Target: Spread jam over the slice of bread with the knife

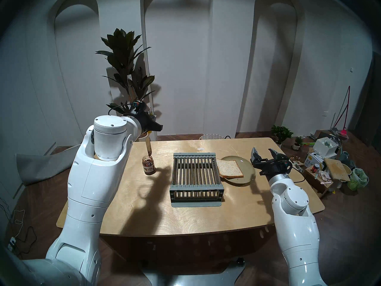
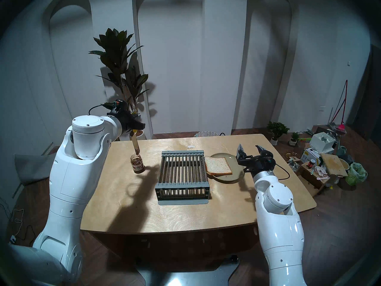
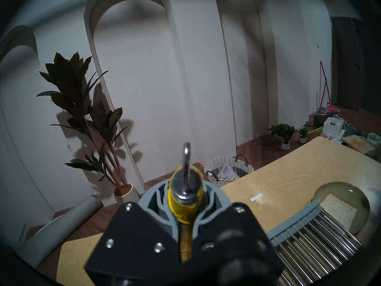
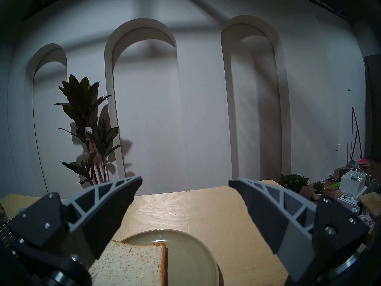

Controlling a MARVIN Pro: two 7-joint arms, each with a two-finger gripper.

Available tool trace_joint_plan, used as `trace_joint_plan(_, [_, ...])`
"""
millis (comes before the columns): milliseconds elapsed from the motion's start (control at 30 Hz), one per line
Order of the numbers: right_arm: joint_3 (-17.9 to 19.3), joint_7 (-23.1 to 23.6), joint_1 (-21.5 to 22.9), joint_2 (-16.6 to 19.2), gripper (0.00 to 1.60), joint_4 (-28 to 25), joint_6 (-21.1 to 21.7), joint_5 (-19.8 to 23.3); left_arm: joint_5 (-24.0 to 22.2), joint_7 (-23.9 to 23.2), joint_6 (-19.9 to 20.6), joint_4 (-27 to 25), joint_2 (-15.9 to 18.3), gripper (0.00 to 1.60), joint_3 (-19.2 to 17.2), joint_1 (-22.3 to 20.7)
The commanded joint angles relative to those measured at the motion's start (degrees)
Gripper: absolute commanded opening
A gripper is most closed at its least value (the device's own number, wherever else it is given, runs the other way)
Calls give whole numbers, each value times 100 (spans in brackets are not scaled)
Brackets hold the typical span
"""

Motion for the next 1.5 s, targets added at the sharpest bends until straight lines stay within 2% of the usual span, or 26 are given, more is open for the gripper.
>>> trace_joint_plan(0, [-9, 7, -18, -18, 160, -161, -88, 4, 8, 13, -35, -150, 8, 0, -65, -174])
trace_joint_plan(667, [2, -12, -130, 8, 160, -209, -132, 76, 117, 44, -184, 199, 0, 0, -70, -102])
trace_joint_plan(1133, [-32, -34, -162, -23, 160, -252, -96, 44, 16, -94, -257, 385, -24, 0, -95, -79])
trace_joint_plan(1467, [-32, -53, -213, -61, 160, -273, -104, 52, 161, -72, -294, 570, -1, 0, 79, -126])
